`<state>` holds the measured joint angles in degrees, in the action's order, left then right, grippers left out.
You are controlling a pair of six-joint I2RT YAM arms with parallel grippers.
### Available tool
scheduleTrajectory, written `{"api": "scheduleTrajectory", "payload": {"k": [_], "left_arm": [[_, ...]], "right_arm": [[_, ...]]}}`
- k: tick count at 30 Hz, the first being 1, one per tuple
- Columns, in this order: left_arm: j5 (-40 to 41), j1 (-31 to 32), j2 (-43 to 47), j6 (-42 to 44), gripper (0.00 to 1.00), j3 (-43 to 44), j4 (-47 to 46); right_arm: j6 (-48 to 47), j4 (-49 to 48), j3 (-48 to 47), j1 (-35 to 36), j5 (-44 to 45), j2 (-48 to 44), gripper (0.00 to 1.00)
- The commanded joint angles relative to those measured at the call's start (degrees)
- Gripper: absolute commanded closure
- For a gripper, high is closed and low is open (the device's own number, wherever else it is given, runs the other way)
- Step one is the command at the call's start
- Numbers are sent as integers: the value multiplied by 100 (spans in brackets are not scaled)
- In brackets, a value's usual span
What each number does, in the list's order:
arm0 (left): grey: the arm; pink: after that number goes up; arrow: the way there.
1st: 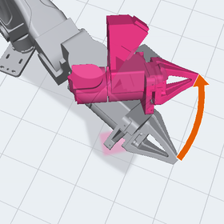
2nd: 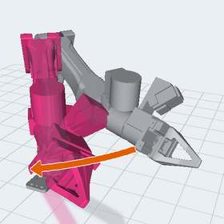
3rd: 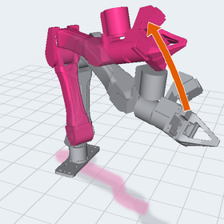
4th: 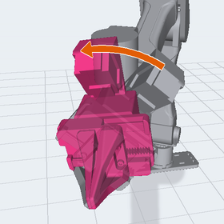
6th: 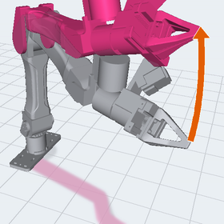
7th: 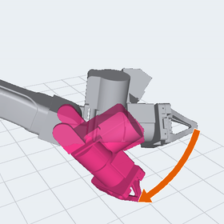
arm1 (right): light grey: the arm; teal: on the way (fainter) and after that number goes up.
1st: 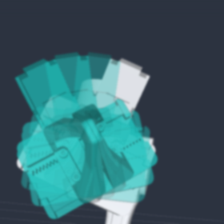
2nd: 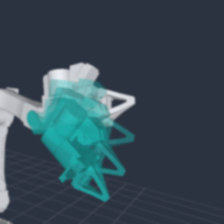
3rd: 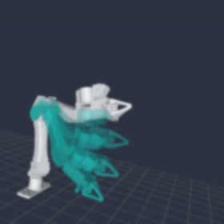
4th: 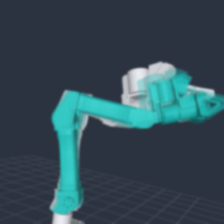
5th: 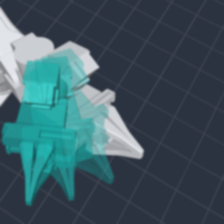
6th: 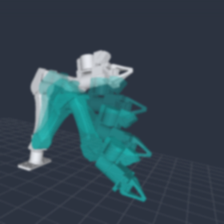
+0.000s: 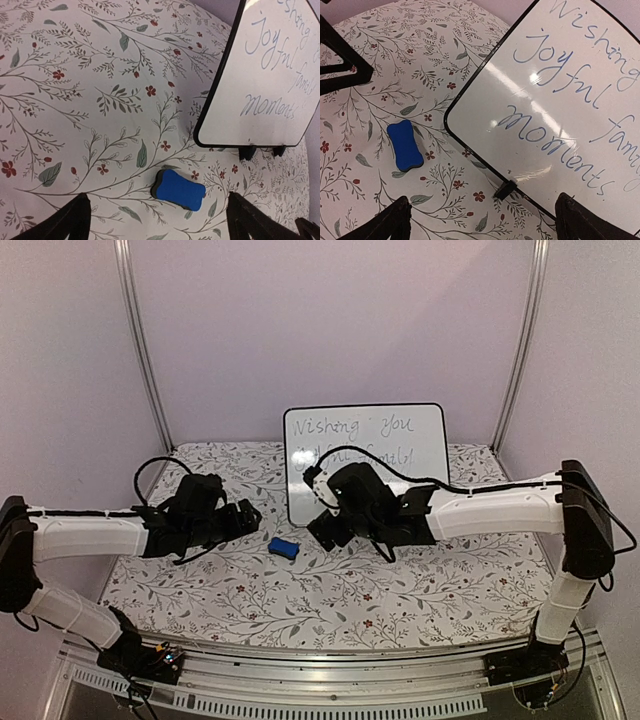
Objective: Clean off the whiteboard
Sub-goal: Move the whiteboard eraser to the center of the board.
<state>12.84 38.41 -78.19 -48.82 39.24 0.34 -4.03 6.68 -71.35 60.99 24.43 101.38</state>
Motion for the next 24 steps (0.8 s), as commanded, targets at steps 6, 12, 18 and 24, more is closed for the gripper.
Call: {"api": "scheduleTrajectory", "payload": {"k": [6,12,18,24], "left_arm": [[-11,203,1247,-441,0,-694,426],[122,222,1711,-504,0,-771,766],[223,228,1974,-558,0,-886,886],[237,228,2042,-623,0,-987,933]], "right_arm": [[177,572,-1264,-70,456,1451,1],[200,660,-1417,-70,252,1896,1],[193,753,-1663,-70,240,2272,1],[242,826,-2014,-69,421,2635,1]]}}
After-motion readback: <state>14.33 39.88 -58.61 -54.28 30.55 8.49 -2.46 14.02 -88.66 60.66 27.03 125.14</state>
